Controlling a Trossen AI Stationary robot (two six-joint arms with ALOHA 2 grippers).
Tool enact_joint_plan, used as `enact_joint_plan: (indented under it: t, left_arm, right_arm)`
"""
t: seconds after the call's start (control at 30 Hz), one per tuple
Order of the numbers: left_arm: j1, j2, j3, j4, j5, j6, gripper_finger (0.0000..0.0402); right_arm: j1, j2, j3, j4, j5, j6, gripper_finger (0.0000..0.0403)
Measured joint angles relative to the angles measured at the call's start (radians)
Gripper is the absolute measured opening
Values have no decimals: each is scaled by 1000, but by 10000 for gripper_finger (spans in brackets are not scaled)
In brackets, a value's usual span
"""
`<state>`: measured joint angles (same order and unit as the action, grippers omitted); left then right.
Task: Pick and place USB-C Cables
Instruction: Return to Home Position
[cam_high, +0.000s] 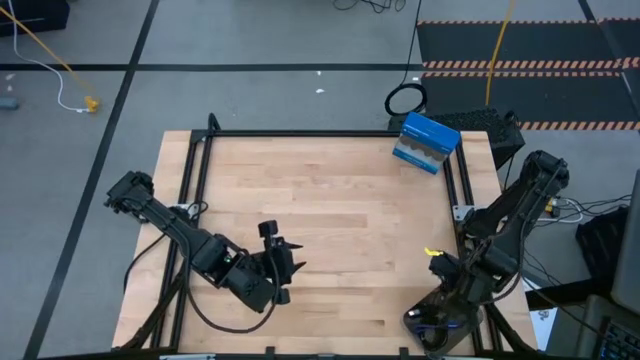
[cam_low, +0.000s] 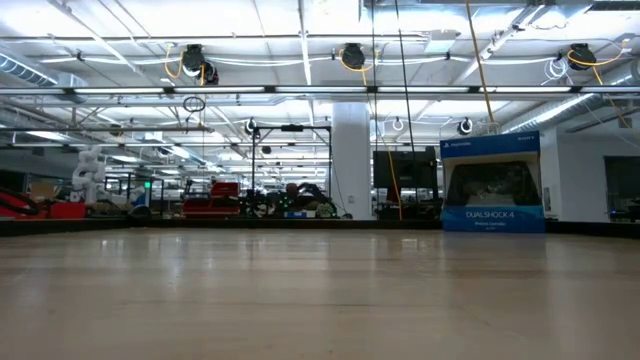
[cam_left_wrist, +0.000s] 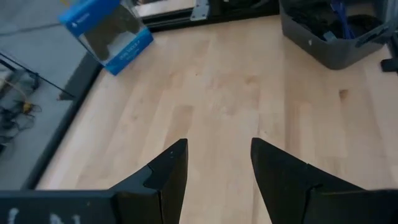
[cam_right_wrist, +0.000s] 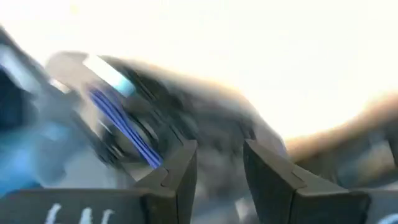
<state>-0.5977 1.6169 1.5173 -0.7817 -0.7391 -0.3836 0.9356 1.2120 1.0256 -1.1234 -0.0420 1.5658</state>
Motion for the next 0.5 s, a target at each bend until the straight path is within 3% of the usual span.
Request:
enact_joint_plan:
  t: [0.17, 0.27, 0.4, 0.5]
  left_arm:
    - [-1, -5, 0, -17, -105, 24, 179]
    - [0, -28, 0, -50, -127, 13, 179]
    - [2, -75, -1, -60, -130, 36, 179]
    - [4, -125, -1, -59, -136, 62, 179]
  right_arm:
    - [-4, -46, 0, 78, 395, -212, 102]
    - [-34, -77, 0, 127, 579, -385, 82]
    - [-141, -146, 1, 317, 667, -832, 42]
    - [-218, -207, 1, 454, 670, -1166, 10]
